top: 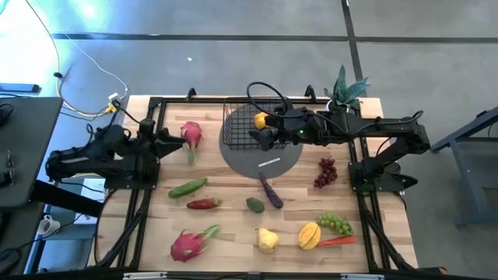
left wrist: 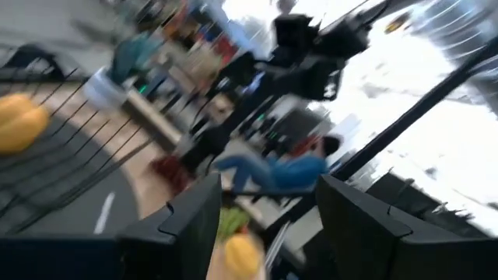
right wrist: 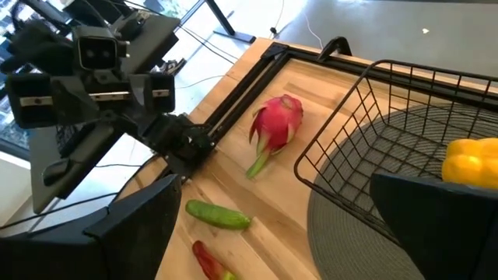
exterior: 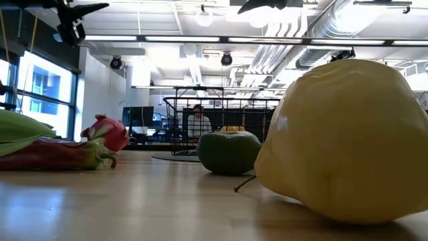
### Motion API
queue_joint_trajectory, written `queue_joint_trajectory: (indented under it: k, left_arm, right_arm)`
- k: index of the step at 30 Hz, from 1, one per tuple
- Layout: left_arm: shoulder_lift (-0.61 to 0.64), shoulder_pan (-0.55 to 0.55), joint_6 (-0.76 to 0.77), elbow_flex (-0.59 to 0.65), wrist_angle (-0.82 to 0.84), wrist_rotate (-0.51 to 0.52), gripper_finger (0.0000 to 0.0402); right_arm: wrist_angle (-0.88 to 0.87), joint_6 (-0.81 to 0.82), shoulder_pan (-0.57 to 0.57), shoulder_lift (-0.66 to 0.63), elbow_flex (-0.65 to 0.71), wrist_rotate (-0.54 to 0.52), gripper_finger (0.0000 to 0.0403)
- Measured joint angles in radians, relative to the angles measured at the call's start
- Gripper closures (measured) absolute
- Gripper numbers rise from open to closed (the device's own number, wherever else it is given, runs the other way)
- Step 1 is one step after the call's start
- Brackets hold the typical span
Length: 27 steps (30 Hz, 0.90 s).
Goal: Build produce basket
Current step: Put the bottom pink dragon fruit into the black wire basket
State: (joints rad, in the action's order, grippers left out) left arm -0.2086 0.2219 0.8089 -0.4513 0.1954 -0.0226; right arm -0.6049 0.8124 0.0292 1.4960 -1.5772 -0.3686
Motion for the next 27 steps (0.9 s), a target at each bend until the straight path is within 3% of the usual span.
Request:
queue_joint_trajectory:
  k: [9,27]
  left_arm:
    - [-0.166,-0.009,0.024,-0.212,0.332,-0.113,0.0202]
    - [-0.524,-0.311,0.268,-0.336,0.333,-0.115,0.0202]
  right_arm:
    - [-0.062,0.000,0.000,0.000,0.000,0.003,0.0004]
    - [-0.262,-0.007,0.000,0.000,0.000,0.058,0.0004]
